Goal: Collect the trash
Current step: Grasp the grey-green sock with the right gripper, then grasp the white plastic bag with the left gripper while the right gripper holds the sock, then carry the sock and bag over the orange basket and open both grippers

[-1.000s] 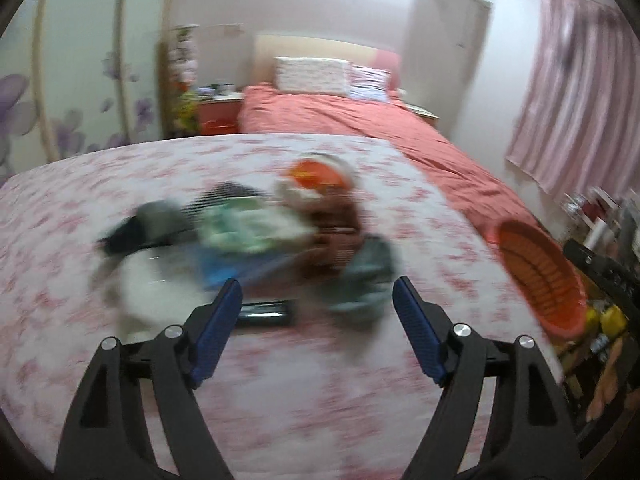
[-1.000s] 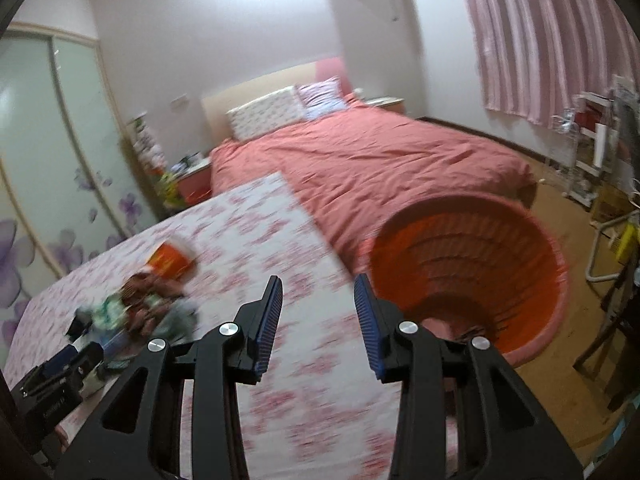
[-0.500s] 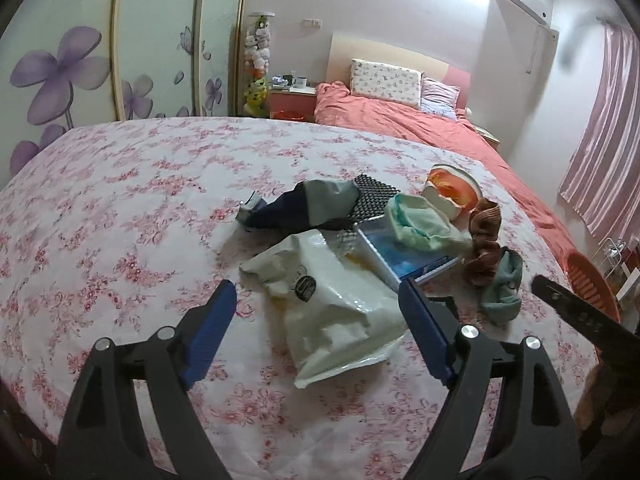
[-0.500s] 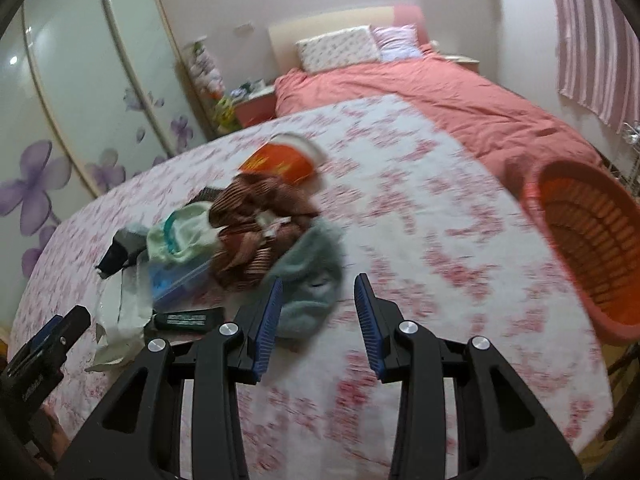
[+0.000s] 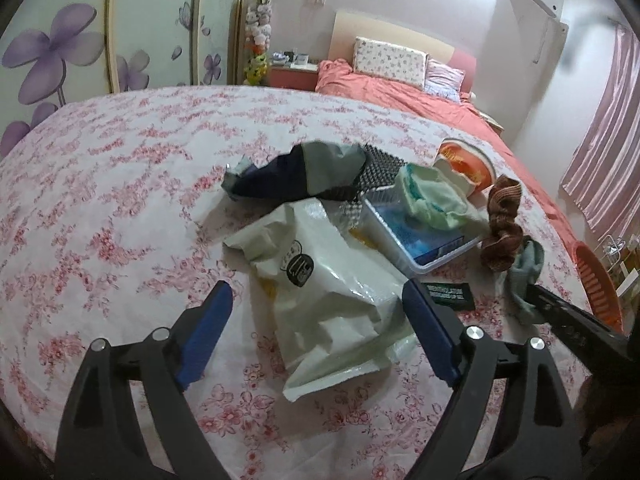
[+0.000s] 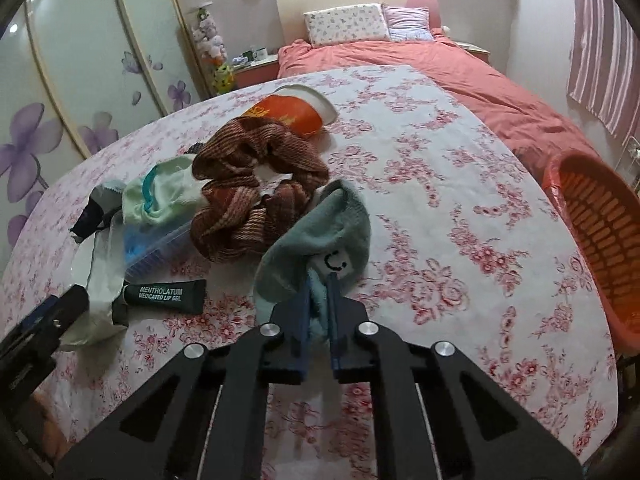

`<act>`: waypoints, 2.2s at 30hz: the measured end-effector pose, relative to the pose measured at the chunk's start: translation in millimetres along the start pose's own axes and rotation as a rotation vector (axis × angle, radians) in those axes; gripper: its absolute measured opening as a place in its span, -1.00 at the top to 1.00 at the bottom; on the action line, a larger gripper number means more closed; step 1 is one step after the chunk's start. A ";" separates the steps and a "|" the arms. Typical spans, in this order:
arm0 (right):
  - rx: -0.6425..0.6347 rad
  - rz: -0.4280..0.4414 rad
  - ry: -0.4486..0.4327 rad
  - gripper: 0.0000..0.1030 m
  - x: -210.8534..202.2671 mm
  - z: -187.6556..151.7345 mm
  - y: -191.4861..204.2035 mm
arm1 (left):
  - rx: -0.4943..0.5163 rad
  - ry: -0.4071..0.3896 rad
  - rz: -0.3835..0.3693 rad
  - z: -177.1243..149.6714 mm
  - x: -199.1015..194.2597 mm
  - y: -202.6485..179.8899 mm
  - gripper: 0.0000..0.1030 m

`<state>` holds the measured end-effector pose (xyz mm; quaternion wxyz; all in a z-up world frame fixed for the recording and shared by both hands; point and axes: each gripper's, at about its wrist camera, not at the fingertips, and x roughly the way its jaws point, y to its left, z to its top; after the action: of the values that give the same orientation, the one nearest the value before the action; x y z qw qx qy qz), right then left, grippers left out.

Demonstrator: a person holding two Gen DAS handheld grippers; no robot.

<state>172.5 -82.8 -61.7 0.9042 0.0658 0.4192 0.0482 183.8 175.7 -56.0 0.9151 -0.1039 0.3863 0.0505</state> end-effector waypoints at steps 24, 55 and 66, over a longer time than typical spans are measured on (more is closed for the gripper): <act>0.019 -0.016 -0.058 0.87 -25.5 -2.2 -18.0 | -0.057 0.015 -0.076 -2.9 -5.3 9.5 0.04; 0.109 -0.101 -0.381 0.87 -121.3 1.4 -90.4 | 0.099 -0.154 -0.337 18.6 -86.2 -108.8 0.09; 0.236 -0.264 -0.508 0.87 -144.4 8.2 -163.7 | 0.243 -0.138 -0.511 11.0 -82.0 -215.7 0.09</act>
<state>91.0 -265.5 26.0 0.9647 0.1254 0.1872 -0.1365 171.5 -32.7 42.9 0.9280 -0.0837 0.2876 -0.2215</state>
